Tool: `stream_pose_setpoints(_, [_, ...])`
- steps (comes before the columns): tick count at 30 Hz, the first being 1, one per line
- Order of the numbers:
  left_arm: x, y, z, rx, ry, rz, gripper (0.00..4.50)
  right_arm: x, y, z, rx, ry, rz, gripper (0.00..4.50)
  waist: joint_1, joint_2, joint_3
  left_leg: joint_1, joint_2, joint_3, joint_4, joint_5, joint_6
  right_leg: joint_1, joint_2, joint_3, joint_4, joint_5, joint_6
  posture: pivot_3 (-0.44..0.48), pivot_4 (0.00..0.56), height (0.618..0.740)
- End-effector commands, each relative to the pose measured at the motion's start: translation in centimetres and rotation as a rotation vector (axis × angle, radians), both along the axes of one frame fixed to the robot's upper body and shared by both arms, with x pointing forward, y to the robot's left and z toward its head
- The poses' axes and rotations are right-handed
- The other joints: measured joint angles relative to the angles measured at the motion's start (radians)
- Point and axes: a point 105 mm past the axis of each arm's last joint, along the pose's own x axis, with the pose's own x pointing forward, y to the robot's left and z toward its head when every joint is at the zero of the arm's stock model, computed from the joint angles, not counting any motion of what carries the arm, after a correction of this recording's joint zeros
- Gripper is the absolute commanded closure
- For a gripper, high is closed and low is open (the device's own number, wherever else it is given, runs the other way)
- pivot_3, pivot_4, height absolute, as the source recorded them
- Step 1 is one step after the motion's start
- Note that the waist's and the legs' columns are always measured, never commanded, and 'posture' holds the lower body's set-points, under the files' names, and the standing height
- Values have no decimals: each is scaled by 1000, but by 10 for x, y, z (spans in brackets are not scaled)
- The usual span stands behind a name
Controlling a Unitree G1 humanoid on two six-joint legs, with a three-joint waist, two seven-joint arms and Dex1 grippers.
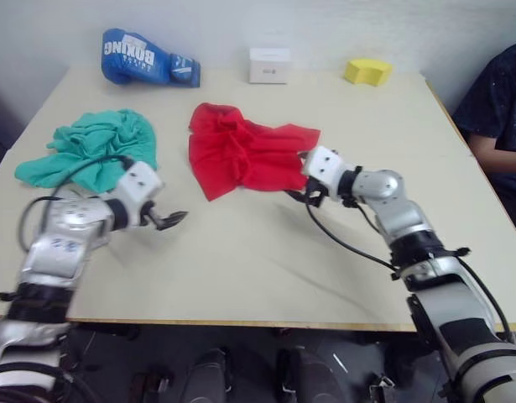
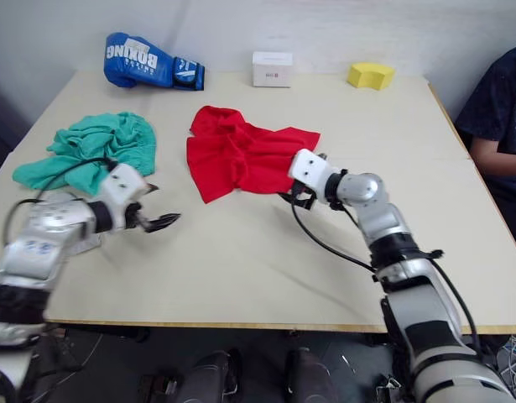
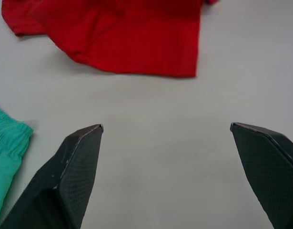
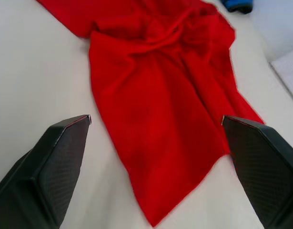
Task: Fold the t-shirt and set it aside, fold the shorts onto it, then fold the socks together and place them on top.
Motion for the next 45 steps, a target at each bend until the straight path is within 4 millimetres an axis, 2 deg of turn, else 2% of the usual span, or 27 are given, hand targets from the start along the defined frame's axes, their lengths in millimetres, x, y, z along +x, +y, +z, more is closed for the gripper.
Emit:
stream_pose_setpoints(1, [24,-10,-2,73,-45,41,0,9,8,-4,-61,-15,-9,17,-2,-1,0,-2,0,1,0,1,0,-1,0,1,1,0,0,0,150,740])
stream_pose_setpoints(4, [34,-25,-11,43,1,25,0,14,13,-11,-117,2,-21,17,-2,-1,0,-3,0,2,1,1,0,-2,0,1,1,0,1,0,150,740])
stream_pose_setpoints(9, [48,-29,-22,92,30,48,0,23,1,-13,-144,-4,-107,17,-2,-1,0,0,0,3,4,1,0,-1,0,3,1,0,1,0,150,740])
stream_pose_setpoints(12, [57,-21,-33,186,36,88,0,26,-8,-17,-174,-26,-150,17,0,-2,0,2,0,3,6,1,0,1,-1,3,3,0,1,0,150,740])
stream_pose_setpoints(16, [70,-10,-46,288,-10,137,0,30,-8,-10,-159,-88,-180,17,-3,-2,-2,5,-1,3,6,1,0,2,-2,4,5,0,2,0,150,740])
stream_pose_setpoints(22, [75,-7,-52,297,-18,166,0,31,-14,-12,-159,-102,-205,17,-7,-2,-4,6,0,4,6,1,0,2,-2,5,7,0,2,0,150,740])
stream_pose_setpoints(26, [75,-13,-55,270,-14,152,859,31,-17,-14,-165,-116,-211,0,-7,-3,-4,6,0,4,6,1,0,2,-2,5,7,0,2,0,150,740])
stream_pose_setpoints(30, [75,-24,-52,244,-27,101,2135,30,-18,-17,-206,-150,-210,0,-7,-3,-4,6,0,4,6,1,0,1,-2,5,7,0,2,0,150,740])
stream_pose_setpoints(37, [73,-20,-54,154,6,121,4365,27,-9,-32,-247,-46,-166,0,-14,-3,-4,6,0,5,6,1,0,1,-1,6,8,0,2,0,150,740])
stream_pose_setpoints(42, [75,-17,-41,-62,26,171,4472,23,11,-33,-250,61,-93,0,-31,-3,-4,6,1,5,6,1,-1,0,0,6,8,0,2,0,150,740])
stream_pose_setpoints(45, [74,-11,-36,-71,20,172,4472,24,23,-29,-276,52,-90,0,-37,-3,-4,6,2,5,5,1,-1,0,1,6,8,0,2,0,150,740])
